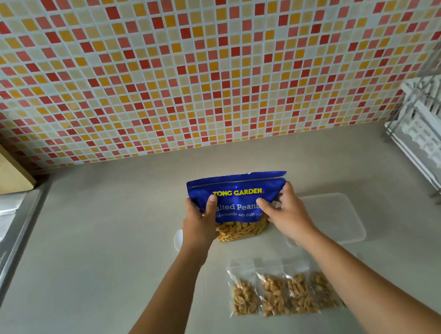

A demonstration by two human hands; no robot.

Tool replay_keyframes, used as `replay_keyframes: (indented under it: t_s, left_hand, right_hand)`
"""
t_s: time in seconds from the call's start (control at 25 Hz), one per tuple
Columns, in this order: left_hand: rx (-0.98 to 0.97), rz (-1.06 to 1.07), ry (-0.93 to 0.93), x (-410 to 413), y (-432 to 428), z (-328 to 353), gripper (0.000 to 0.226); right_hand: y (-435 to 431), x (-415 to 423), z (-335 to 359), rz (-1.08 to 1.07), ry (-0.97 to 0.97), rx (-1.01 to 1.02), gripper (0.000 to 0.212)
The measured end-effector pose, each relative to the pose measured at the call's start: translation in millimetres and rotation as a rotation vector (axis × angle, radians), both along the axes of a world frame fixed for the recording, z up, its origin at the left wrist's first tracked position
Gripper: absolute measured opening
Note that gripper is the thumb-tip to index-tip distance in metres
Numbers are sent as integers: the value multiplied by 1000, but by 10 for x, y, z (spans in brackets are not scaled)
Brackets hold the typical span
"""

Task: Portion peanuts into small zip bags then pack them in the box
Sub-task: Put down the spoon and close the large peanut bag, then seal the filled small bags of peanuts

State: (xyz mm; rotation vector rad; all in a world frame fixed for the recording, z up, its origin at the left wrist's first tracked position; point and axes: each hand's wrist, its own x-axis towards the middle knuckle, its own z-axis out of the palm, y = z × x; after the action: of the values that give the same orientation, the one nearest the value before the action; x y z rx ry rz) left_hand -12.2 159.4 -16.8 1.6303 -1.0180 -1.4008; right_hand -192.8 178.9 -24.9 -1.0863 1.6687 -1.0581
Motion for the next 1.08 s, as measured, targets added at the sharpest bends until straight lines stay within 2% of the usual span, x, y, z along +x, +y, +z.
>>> replay_keyframes:
  t_s: [0.2,0.36,0.6,0.72,0.92,1.0,1.08]
  left_hand:
    - [-25,2,30,5,-801,65,36]
    - [-82,18,105,-61,-1521,112,30]
    - [-105,43,114,-91,-2058,15,27]
    - [-88,17,39,-91,-2098,-11,35]
    - [-65,28,-68,26,-1872,-20,71]
    - [-98,36,-88,70,-1519,-39,68]
    - [-126,-26,-196,127,-1106,-46,51]
  right_hand:
    - [-747,-21,112,22,55,-39,33]
    - [-1516,-21,142,11,125,-99,38]
    - [-2013,21,42,-12,158,-119,45]
    - [-2065,26,42,-5,182,-100,48]
    - [-1824,132,39,-79,124,-94,69]
    - [-1491,219,23,-87,110,-137,68]
    - [-1062,278,-5,-26,220,-194,53]
